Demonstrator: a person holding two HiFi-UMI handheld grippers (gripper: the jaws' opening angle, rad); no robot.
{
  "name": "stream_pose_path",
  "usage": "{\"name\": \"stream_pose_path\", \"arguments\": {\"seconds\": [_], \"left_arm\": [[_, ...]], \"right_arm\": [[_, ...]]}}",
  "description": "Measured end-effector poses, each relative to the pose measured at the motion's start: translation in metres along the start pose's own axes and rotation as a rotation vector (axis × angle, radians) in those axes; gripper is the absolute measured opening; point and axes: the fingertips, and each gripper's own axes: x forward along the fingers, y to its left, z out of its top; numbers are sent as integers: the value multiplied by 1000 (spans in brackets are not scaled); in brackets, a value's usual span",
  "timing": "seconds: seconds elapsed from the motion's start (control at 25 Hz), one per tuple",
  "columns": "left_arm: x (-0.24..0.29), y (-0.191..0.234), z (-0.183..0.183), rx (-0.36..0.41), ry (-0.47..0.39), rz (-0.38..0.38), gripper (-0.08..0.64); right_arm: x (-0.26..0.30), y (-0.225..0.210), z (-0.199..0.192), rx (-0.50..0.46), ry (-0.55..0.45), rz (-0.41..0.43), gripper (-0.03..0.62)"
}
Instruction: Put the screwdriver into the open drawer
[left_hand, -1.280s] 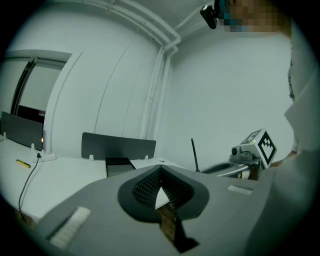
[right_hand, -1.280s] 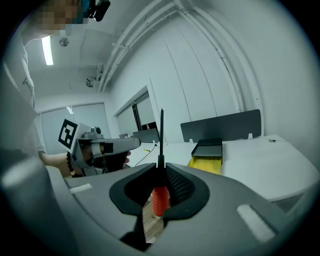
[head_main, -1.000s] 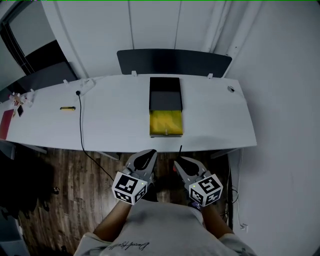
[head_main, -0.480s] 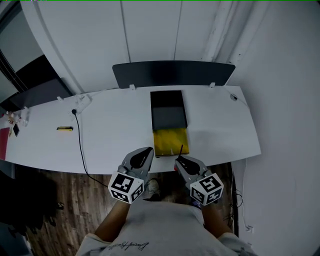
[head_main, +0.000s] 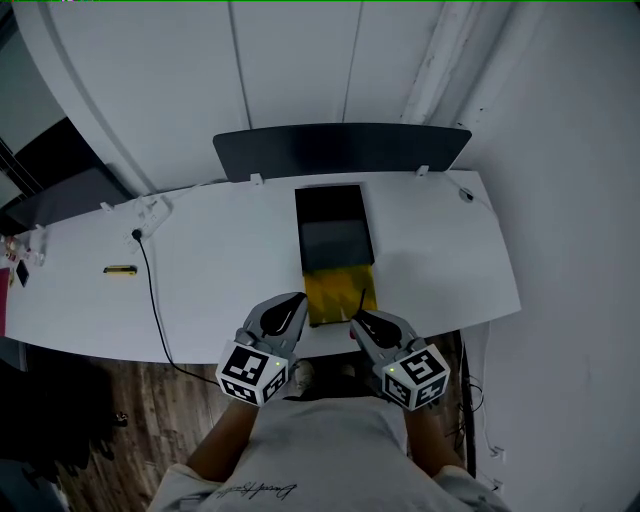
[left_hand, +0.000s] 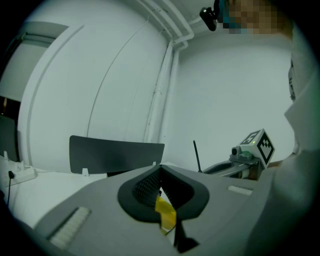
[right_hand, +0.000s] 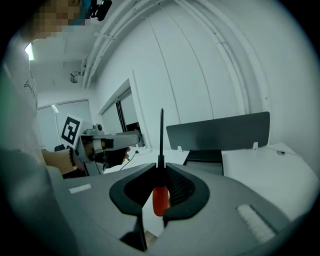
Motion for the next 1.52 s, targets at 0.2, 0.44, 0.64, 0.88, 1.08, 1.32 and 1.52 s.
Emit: {"name": "stream_pose_path", "arguments": {"seconds": [0.2,0.44,0.64,0.88,1.08,1.32,1.52], "left_arm": [[13,1,5,1,1,17,0],[22,4,3,-4,16,39,0],[30,9,-3,-13,28,54,0],[41,14,-14,-18,52,59,0],[49,20,-26,-26,78,60,0],[58,29,-45,-38,105,69,0],[65,36,-53,-40,114,69,0]], "right_arm": [[4,-14,5,-2,9,16,74],[12,-23,8,-16,42,57,74],[15,-29,1,-28,75,70,74],[23,-43,-7,-57,122,72,74],[36,-54,-16,-79,168,81,74],[51,-68,-34,-122,232,87,74],[63,-73,-45,-134,270,100,74]]}}
